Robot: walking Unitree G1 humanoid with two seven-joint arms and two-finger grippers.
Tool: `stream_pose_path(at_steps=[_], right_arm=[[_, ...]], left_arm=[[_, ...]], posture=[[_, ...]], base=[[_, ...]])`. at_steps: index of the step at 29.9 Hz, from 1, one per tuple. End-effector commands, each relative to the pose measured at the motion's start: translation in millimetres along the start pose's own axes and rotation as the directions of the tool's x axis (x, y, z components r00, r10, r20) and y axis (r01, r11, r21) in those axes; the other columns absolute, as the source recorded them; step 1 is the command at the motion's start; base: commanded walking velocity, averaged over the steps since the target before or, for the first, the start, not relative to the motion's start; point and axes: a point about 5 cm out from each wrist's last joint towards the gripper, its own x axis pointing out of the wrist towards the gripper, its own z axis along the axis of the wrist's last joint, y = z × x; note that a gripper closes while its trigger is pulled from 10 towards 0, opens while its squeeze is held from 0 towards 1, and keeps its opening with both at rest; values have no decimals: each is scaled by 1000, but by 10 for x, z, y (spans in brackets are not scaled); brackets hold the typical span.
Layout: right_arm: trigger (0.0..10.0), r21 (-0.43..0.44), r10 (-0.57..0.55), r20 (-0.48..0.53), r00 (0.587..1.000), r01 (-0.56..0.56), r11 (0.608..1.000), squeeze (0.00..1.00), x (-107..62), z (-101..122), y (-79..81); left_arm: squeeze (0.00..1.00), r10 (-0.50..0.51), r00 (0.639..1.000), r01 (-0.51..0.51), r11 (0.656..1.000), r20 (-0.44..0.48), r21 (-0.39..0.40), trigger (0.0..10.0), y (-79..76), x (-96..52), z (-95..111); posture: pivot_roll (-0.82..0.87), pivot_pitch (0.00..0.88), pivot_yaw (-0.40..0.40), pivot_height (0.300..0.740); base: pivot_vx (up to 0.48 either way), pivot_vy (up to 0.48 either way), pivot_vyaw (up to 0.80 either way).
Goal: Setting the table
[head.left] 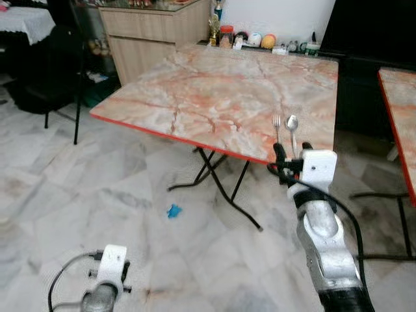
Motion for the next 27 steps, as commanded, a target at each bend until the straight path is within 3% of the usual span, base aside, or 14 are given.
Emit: stream_pose_path(at_steps=[1,4,22,27], right_arm=[[10000,-4,32,40,999,-32,999,0,8,70,52],[10000,1,44,57,997,-44,999,0,1,99,78],[10000,17,38,47,998,-39,999,0,7,91,69],[10000,15,34,40,999,-34,999,0,9,84,66]], left_arm=[[0,7,1000,-7,1000,14,-7,10000,40,22,55],[0,4,1000,-4,1000,9,-7,10000,31,17,41],[0,1,1000,-1,1000,6,-5,10000,13,23,47],[0,-3,1000,3,1000,9,-5,10000,0,25,55]], posture=[[1,20,26,740],[0,20,24,740],[-7,6,25,740],[-7,2,25,740]], base=[[300,0,750],[303,0,800],[300,0,0],[0,0,0]])
